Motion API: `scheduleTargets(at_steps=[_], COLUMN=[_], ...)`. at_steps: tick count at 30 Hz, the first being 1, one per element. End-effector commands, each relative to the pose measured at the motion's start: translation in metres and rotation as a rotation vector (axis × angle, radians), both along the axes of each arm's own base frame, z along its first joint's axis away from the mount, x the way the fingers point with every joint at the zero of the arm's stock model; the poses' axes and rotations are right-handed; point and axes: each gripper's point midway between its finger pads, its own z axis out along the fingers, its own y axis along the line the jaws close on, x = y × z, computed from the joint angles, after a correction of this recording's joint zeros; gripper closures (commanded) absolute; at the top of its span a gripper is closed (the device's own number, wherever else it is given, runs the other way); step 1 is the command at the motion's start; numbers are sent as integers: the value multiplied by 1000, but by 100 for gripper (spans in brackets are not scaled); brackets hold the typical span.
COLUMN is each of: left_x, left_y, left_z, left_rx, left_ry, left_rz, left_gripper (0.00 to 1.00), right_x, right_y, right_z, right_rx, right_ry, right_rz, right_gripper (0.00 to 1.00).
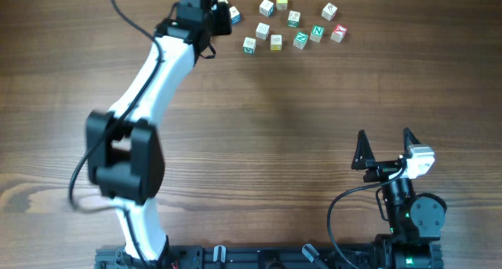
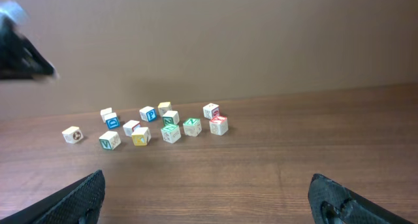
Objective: Form a circle
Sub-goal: 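Grasp the blue-faced block with the left gripper and lift it, then carry the blue block toward the table center and set it down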
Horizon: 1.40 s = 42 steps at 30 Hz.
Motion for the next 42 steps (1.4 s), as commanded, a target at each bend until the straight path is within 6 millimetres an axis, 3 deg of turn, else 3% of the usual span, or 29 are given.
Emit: scheduleTargets(at_steps=[1, 2, 6, 9, 12, 16, 20, 23, 30, 35, 38, 42], left_x=[-35, -52, -102, -140, -185, -232, -246, -245, -237, -228, -217, -204], left_y=[5, 7, 10, 9, 3, -5, -10, -10, -27, -42, -43, -58], left_z=[91, 114, 156, 172, 171, 144, 109, 71, -42, -93, -109, -132], left_rx=[-26, -32, -38, -34, -12, 12, 27, 26, -20, -46, -22, -32], left_ry=[-113, -130, -144, -124, -47, 126, 251, 320, 344, 277, 255, 243], left_rz=[-2, -7, -31, -60, -112, -146, -136, -97, -60, -88, -42, -34], left_gripper=[70, 71, 71, 71, 74, 77, 81, 81, 80, 78, 80, 78], right_x=[0, 0, 0, 0, 0, 0, 0, 0, 0, 0, 0, 0], right_y=[-4, -4, -4, -4, -4, -4, -4, -4, -4, -4, -4, -4], right_z=[2, 2, 2, 2, 2, 2, 2, 2, 2, 2, 2, 2], right_rx=[6, 6, 6, 6, 6, 6, 6, 6, 7, 6, 6, 6], right_ry=[-11, -11, -11, -11, -11, -11, -11, -11, -11, -11, -11, -11], right_rz=[-22, -22, -22, -22, -23, -22, -22, -22, -22, -22, -22, -22], right_gripper=[0, 0, 0, 0, 0, 0, 0, 0, 0, 0, 0, 0])
